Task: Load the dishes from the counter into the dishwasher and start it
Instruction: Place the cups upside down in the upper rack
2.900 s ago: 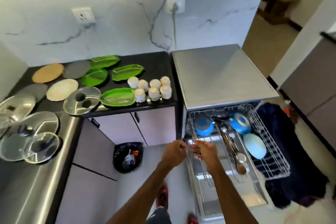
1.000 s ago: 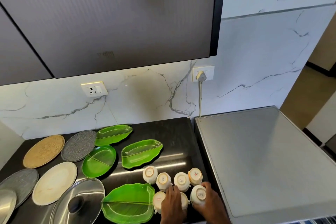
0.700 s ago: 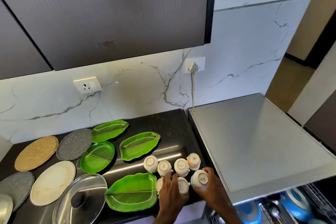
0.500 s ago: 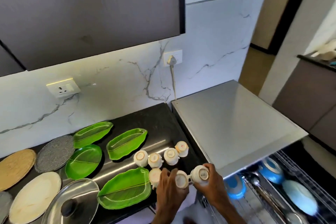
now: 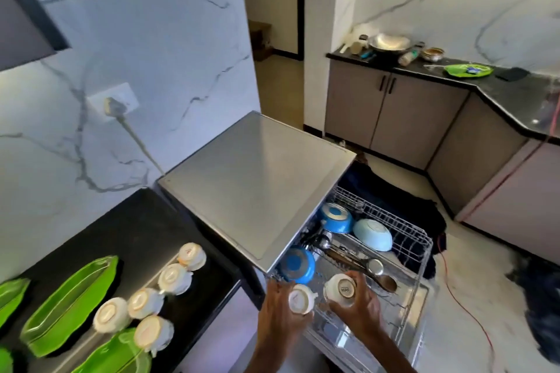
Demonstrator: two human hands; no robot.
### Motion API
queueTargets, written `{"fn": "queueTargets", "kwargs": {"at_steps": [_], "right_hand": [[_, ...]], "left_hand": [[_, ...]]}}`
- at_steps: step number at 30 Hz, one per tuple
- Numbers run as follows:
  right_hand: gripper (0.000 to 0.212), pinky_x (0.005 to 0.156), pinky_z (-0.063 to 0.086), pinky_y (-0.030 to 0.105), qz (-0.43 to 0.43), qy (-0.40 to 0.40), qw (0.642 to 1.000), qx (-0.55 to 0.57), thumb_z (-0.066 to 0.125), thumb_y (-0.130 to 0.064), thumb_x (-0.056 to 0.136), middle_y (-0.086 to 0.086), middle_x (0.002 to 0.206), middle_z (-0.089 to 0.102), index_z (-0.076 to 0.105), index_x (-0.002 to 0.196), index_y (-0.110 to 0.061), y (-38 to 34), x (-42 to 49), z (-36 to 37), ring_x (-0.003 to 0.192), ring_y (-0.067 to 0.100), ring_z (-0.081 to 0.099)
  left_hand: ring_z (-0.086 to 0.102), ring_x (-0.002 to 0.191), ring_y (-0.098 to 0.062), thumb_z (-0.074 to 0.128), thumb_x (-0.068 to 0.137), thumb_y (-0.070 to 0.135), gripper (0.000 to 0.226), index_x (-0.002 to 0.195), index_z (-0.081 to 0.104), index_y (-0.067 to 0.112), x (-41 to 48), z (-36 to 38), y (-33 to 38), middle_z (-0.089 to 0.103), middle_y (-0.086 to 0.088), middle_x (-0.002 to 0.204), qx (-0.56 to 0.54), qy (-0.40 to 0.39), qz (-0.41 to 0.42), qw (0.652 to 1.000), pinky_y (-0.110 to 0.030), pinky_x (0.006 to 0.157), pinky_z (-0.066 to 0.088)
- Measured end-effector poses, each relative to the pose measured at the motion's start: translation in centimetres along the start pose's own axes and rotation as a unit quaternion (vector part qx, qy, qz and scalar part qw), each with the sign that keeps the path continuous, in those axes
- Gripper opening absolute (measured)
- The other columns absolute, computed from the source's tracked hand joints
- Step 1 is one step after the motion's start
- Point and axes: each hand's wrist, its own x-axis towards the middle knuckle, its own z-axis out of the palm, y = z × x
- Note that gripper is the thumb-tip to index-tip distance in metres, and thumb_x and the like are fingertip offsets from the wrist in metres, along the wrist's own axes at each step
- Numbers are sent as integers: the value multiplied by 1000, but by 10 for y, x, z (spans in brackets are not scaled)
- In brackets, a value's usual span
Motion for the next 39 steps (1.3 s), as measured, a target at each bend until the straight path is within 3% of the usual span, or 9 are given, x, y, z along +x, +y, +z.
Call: {"fn": "queueTargets", "kwargs": {"at_steps": [5,11,15,19,25,29,33,36,39], "right_hand": [[80,69,57,36,29,24,999,6,99,-25,45,1,89,71,55,111,-15,57,29,-14,73,26,70],[83,70,52,30,11,11,1000,8,100,-20,46,1,92,67,51,112,-12,126,77,3,72,16,62],[81,70,60,42,11,-9,1000,15,99,-20,51,3,96,66,54,117,-6,170,105,38,77,22,66],[77,59,59,30,10,-29,999,27,99,-19,54,3,91,68,55,115,-1,203,116,76,70,15,64],[78,61,47,7,15,-38,999,30,98,-24,57,-1,88,70,55,118,-4,243,117,112,67,11,64],[76,60,55,14,11,-52,998,16,97,-21,59,-5,89,66,52,119,-8,254,113,121,69,10,65],[76,60,61,25,11,-65,998,1,95,-24,62,-7,94,66,52,122,-8,258,112,129,72,9,67],[73,60,60,23,7,-73,997,5,94,-20,63,-11,92,64,53,122,-9,253,112,137,72,7,66],[73,62,61,26,-1,-91,996,-3,93,-17,64,-7,92,67,51,123,-12,249,114,146,74,10,67]], "left_hand": [[56,116,-13,67,62,63,71,127,55,36,38,63,22,49,5,131,23,-55,6,998,-23,90,49],[56,113,-8,71,65,63,70,126,53,35,83,128,22,47,9,130,43,-81,-23,996,-17,86,48],[55,112,-10,69,66,67,72,127,55,33,112,181,3,50,9,126,44,-81,-60,994,-25,90,53],[55,110,-10,73,73,62,77,139,51,28,141,228,-16,48,4,130,42,-90,-84,992,-26,92,54],[48,126,-13,74,83,50,78,149,44,20,178,281,-47,44,-2,142,18,-67,-103,992,-21,100,43],[57,118,-15,78,80,48,79,146,46,20,190,303,-69,51,-2,136,47,-68,-90,993,-20,88,53],[58,124,-20,82,77,45,81,146,48,21,192,323,-83,56,-5,141,123,-83,-55,987,-28,93,56],[71,101,-20,95,56,43,86,131,64,17,193,331,-85,71,-6,120,170,-81,-43,981,-27,72,61],[74,86,-16,96,57,40,86,133,61,18,196,335,-82,72,-6,117,204,-103,-40,973,-24,60,59]]}}
